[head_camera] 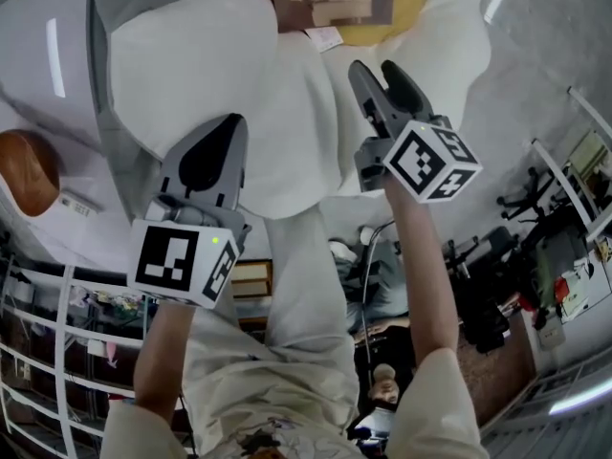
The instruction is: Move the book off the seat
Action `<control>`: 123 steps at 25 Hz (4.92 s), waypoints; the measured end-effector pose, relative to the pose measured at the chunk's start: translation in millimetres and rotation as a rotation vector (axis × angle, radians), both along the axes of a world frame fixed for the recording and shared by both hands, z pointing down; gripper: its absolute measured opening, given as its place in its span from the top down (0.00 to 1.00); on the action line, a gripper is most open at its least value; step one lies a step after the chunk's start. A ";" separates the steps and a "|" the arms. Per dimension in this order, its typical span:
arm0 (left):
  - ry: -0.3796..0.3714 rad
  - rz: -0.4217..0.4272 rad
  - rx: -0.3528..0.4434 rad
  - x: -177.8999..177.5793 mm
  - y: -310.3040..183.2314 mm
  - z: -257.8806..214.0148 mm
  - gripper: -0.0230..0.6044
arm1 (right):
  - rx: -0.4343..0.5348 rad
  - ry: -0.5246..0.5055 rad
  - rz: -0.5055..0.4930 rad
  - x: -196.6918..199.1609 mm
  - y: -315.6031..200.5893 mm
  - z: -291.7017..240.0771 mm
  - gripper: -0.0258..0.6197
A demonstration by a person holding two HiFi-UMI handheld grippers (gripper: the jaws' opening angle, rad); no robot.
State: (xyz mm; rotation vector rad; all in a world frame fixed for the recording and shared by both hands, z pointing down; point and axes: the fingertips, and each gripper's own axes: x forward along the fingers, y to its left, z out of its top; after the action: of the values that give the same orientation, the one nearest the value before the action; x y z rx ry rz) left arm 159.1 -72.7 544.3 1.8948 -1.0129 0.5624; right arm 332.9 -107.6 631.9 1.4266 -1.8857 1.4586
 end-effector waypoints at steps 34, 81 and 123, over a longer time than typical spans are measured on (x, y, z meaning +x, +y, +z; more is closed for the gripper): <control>0.045 0.069 -0.015 59.2 -8.7 18.4 0.94 | -0.188 -0.275 0.466 39.2 -19.4 163.9 0.55; -0.006 0.046 0.006 50.7 5.9 50.9 0.94 | 0.015 -0.561 0.648 37.7 -64.2 148.1 0.74; 0.020 -0.043 0.086 -12.7 54.9 -74.1 0.94 | 0.108 -0.646 0.452 -27.8 20.4 -103.5 0.75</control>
State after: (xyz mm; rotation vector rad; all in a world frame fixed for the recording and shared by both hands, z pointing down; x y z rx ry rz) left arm 146.4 -17.8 470.2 1.9448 -1.0772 0.4806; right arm 305.1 -87.2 528.4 1.6411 -2.1006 2.2840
